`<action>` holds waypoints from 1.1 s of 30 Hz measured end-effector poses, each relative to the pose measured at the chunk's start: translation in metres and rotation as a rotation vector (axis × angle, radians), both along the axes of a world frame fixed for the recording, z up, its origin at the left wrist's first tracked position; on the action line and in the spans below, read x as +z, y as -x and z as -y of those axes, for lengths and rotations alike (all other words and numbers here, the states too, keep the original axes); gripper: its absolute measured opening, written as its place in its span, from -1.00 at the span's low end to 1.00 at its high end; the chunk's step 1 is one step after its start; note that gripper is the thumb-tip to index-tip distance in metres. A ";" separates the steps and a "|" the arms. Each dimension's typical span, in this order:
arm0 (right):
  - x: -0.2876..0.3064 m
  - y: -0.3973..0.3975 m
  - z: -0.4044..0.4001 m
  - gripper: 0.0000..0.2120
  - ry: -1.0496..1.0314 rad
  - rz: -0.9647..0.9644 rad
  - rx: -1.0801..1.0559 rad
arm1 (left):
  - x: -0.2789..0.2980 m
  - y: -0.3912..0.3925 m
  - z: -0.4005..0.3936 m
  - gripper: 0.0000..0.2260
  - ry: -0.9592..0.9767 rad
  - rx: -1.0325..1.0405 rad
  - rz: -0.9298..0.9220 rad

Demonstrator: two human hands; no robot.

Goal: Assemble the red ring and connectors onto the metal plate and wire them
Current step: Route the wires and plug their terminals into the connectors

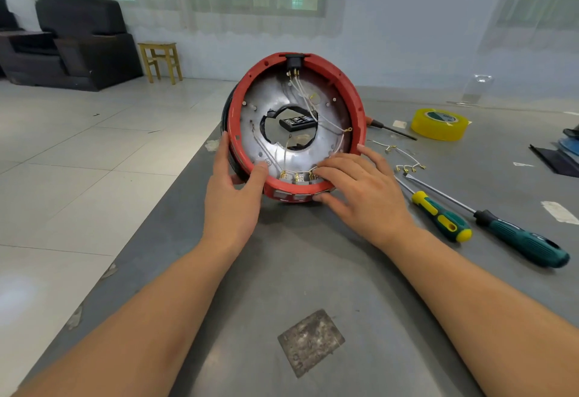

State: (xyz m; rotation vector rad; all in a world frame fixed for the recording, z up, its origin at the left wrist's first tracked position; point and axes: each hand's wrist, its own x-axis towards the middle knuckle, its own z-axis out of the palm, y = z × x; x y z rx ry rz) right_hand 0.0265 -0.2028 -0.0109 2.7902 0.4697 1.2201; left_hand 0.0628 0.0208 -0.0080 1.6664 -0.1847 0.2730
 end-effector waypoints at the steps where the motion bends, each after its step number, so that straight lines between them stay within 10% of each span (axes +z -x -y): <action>1: 0.000 0.001 0.000 -0.67 -0.015 -0.006 0.009 | 0.000 0.000 -0.003 -0.35 -0.055 0.022 0.019; 16: -0.002 0.013 -0.018 -0.72 -0.406 -0.209 0.191 | 0.008 0.007 -0.008 -0.64 -0.288 0.187 -0.054; 25: -0.002 0.008 -0.020 -0.65 -0.419 -0.328 0.217 | 0.005 0.005 -0.006 -0.34 -0.404 0.280 -0.270; 28: -0.001 0.006 -0.011 -0.51 -0.494 -0.254 0.187 | 0.004 0.011 -0.003 -0.48 -0.419 0.309 -0.087; 33: -0.005 -0.007 0.018 -0.83 -0.859 -0.158 -0.213 | 0.002 0.019 0.006 -0.66 -0.602 0.084 0.426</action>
